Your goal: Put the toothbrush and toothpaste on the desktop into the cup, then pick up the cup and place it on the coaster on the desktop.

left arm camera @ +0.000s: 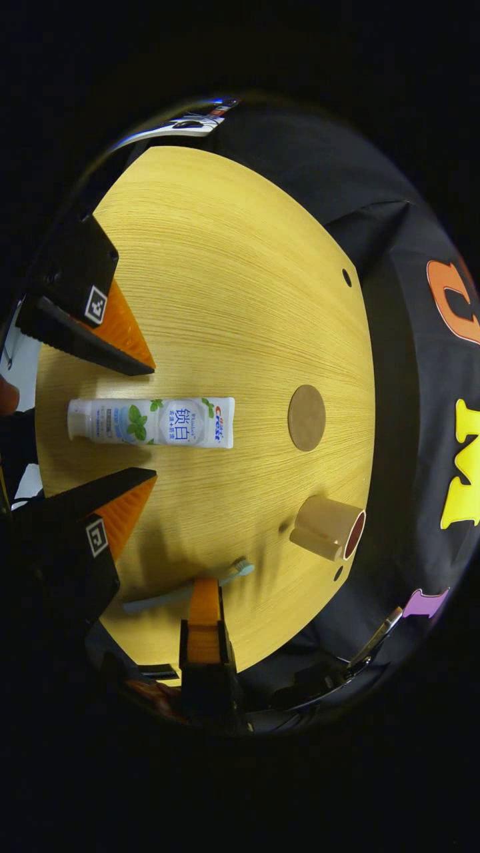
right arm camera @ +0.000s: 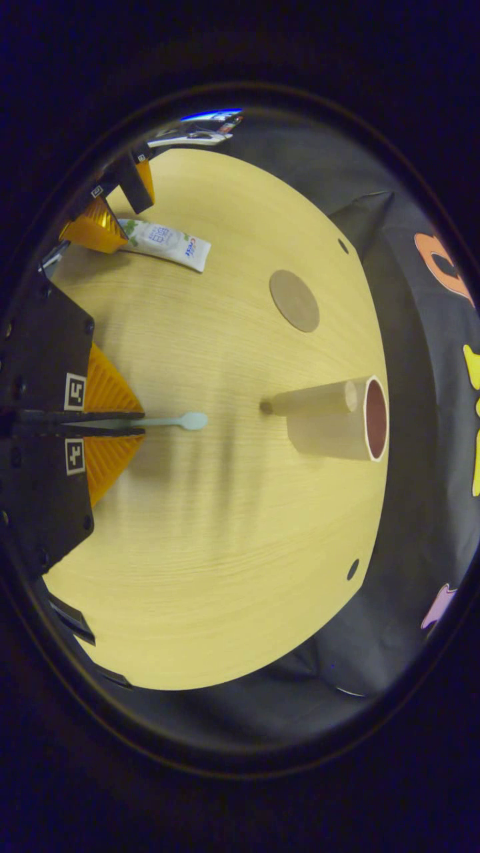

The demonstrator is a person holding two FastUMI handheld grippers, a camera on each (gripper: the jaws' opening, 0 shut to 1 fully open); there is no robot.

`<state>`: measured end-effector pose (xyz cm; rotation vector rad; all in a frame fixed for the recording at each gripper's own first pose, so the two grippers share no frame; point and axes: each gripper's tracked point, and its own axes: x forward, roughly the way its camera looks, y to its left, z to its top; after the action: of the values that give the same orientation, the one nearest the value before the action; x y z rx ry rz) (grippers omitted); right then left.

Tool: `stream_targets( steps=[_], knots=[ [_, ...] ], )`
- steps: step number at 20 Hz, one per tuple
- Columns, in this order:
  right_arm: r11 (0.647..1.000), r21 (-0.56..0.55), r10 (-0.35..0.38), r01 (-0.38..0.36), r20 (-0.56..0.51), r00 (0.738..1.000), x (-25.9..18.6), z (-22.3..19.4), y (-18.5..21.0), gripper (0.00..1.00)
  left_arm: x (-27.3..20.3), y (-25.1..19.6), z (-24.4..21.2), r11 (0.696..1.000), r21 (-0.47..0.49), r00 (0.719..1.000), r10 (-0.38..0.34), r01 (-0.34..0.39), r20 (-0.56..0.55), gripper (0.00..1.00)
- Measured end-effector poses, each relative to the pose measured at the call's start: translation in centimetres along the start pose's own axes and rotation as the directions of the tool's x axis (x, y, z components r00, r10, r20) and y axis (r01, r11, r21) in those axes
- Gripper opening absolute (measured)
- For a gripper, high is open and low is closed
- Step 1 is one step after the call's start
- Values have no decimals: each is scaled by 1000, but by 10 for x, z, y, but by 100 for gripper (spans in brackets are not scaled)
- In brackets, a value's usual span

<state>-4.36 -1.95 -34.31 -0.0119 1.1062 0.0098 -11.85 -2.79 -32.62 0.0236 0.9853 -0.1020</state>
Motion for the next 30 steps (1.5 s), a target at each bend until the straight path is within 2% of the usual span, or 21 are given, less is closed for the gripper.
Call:
stream_targets(
  steps=[7,9,12,17,18,24,25,26,29,30],
  knots=[
    [1000,-2,8,-8,47,999,-11,7,0,0,9,7,-8,999,32,1000,20,-19,-19,75],
    [1000,-5,6,-5,56,998,-14,7,-1,0,11,5,-6,999,38,1000,17,-16,-17,68],
    [1000,-5,5,-5,59,998,-17,6,-3,0,13,-1,-1,999,46,1000,10,-10,-11,61],
    [1000,-2,5,-5,73,997,-23,6,-7,0,14,-10,17,999,48,1000,14,-14,-7,54],
    [1000,-2,5,-5,76,997,-25,7,-8,0,16,-12,20,999,42,1000,12,-11,-11,48],
    [1000,0,10,-10,103,995,-35,14,-9,0,15,-27,52,1000,15,1000,12,-12,-12,39],
    [1000,4,14,-14,112,994,-37,19,-8,0,13,-29,61,1000,7,1000,13,-13,0,46],
    [1000,7,20,-21,120,993,-40,22,-7,0,11,-33,70,1000,1,1000,10,-10,14,38],
    [999,15,31,-33,150,988,-52,33,-6,0,2,-44,106,1000,-8,998,9,-8,64,37],
    [999,22,35,-40,163,986,-56,39,-6,0,-8,-35,101,1000,-17,996,7,-6,85,37]
  ],
)
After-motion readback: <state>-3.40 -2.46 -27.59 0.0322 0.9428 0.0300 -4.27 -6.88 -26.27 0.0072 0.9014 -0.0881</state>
